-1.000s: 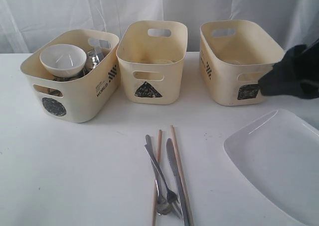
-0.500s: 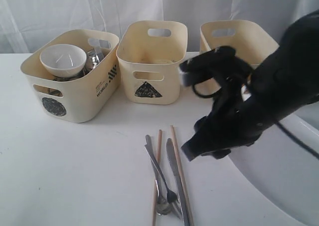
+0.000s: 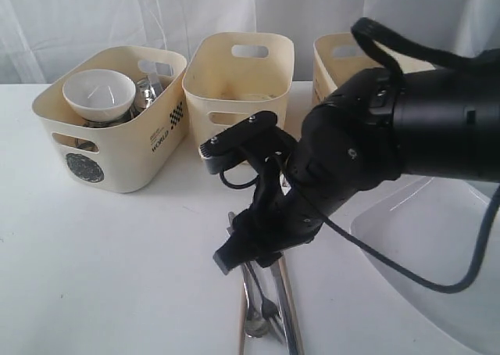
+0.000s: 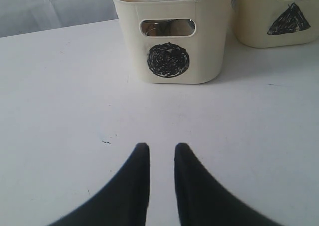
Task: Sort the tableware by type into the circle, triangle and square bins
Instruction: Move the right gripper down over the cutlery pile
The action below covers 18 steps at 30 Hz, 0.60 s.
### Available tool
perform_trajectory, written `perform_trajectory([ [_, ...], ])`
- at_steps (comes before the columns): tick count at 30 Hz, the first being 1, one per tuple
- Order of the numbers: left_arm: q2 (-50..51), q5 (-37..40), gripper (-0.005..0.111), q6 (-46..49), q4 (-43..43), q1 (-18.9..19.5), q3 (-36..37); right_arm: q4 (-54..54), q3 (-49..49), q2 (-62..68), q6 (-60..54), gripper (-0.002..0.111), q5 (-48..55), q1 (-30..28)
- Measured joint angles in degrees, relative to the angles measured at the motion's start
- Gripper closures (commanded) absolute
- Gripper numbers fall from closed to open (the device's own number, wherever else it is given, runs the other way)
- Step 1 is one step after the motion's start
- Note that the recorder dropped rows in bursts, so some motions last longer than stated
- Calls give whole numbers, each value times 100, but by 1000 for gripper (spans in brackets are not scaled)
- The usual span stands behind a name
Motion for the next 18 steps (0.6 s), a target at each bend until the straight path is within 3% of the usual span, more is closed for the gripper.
perform_trajectory([
  [18,0,0,81,0,0,0,0,-162,-456,1158,23,54,-465,70],
])
